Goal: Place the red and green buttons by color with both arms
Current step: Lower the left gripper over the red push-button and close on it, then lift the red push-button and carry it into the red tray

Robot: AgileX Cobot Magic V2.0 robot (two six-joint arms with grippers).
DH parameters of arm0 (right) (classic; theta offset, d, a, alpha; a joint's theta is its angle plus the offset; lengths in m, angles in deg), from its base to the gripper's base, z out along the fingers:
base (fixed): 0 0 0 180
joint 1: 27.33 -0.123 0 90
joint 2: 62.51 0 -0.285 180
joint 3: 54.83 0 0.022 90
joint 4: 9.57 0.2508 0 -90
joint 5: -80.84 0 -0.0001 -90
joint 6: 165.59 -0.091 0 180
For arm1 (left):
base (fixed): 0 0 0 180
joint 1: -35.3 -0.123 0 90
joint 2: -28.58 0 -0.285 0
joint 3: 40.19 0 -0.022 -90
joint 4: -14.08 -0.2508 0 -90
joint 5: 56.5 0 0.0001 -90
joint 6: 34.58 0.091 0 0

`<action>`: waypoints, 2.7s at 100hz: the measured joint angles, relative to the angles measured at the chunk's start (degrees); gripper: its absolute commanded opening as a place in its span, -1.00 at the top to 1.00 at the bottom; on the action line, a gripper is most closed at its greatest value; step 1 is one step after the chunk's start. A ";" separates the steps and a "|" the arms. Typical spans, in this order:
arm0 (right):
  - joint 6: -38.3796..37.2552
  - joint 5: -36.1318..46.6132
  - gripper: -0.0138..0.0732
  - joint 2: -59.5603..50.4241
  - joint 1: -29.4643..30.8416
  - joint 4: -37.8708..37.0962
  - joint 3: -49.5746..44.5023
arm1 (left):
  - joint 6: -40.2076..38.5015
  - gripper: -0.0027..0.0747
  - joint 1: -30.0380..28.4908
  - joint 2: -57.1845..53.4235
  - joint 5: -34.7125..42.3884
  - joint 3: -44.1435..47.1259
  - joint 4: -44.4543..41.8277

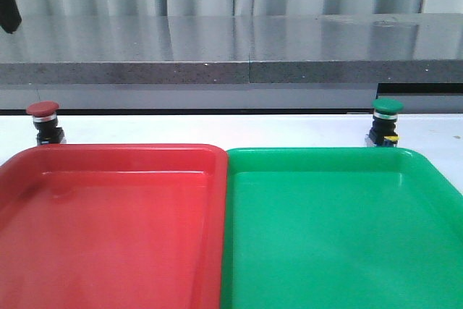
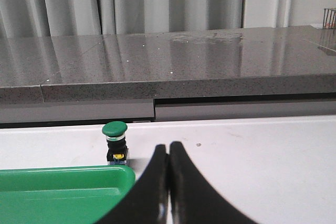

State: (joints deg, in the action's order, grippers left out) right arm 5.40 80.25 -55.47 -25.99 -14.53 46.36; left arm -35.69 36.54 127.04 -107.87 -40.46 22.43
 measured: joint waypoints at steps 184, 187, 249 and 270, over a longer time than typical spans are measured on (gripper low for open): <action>0.00 0.00 0.83 0.00 0.00 0.00 0.00 | 1.11 0.92 2.24 25.97 -2.16 -14.71 2.25; 0.00 0.00 0.83 0.00 0.00 0.00 0.00 | 1.11 0.92 2.24 25.97 -2.27 -14.84 2.25; 0.00 0.00 0.83 0.00 0.00 0.00 0.00 | -1.54 0.92 6.85 11.32 -4.75 -13.47 2.25; 0.00 0.00 0.83 0.00 0.00 0.00 0.00 | -3.89 0.92 12.64 5.66 0.00 -3.10 2.45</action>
State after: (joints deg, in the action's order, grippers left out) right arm 5.40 80.25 -55.47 -25.99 -14.53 46.36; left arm -39.58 49.18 132.71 -107.87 -43.56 24.88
